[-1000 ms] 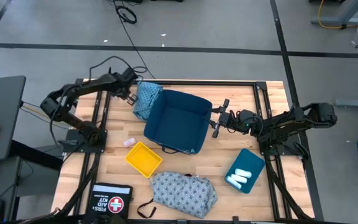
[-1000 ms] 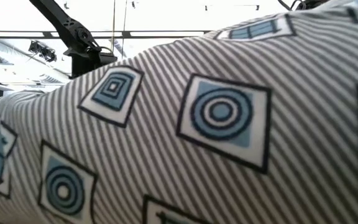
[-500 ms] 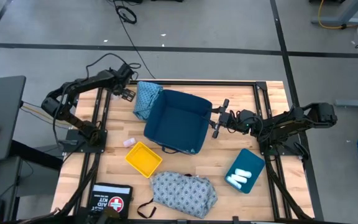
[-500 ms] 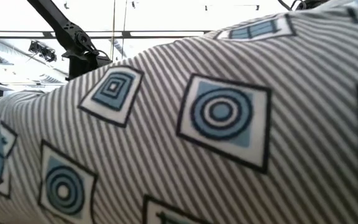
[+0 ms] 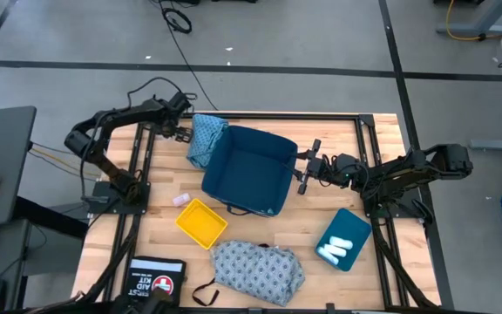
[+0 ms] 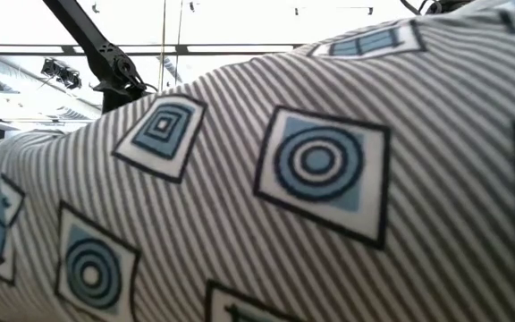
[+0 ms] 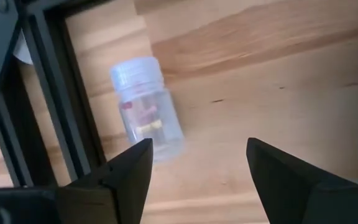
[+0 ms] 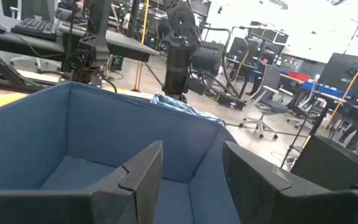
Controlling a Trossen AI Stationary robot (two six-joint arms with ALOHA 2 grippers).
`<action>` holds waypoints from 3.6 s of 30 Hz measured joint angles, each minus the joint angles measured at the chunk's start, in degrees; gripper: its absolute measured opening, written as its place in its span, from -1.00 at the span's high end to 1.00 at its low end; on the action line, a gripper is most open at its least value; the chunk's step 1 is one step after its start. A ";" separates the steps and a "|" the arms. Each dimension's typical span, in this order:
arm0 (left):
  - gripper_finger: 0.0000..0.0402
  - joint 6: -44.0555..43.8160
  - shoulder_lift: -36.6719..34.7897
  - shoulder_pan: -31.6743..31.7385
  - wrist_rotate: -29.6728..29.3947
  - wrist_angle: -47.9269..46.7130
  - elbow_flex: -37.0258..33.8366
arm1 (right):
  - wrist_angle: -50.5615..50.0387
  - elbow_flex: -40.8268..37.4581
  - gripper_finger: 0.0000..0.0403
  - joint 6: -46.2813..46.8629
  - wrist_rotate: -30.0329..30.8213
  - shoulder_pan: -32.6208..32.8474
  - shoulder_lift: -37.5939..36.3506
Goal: Pick & place medical supplies in basket/bin
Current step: Put the top left transparent pill bottle into the yellow bin
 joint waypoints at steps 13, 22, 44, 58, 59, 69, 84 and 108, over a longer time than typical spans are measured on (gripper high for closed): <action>-0.24 -0.69 2.69 1.23 -2.82 1.42 1.89 | 0.01 0.00 0.12 0.00 -0.51 0.02 0.00; -0.24 -1.12 7.68 3.73 -0.56 -4.69 6.91 | 0.01 0.00 0.12 0.00 -0.66 0.02 0.00; -0.03 8.15 14.37 -1.36 -0.70 -13.25 14.02 | -1.57 0.00 0.12 0.01 -1.04 0.08 0.00; -0.24 14.46 13.77 2.85 -2.61 -13.83 18.29 | -3.00 0.00 0.12 0.39 -1.05 0.09 0.02; -0.25 14.27 13.77 3.85 -0.82 -13.62 18.29 | -3.04 0.00 0.12 0.39 -1.05 0.07 0.02; -0.28 10.77 13.81 5.56 4.06 -8.44 18.29 | -3.02 0.00 0.12 -0.02 -1.05 0.09 0.02; -0.28 23.21 13.79 4.21 -0.47 -13.02 18.29 | -3.85 0.00 0.13 0.07 -1.05 0.08 0.01; -0.03 11.97 18.97 4.58 0.54 -10.60 18.27 | -3.83 0.00 0.13 0.22 -1.03 0.08 0.02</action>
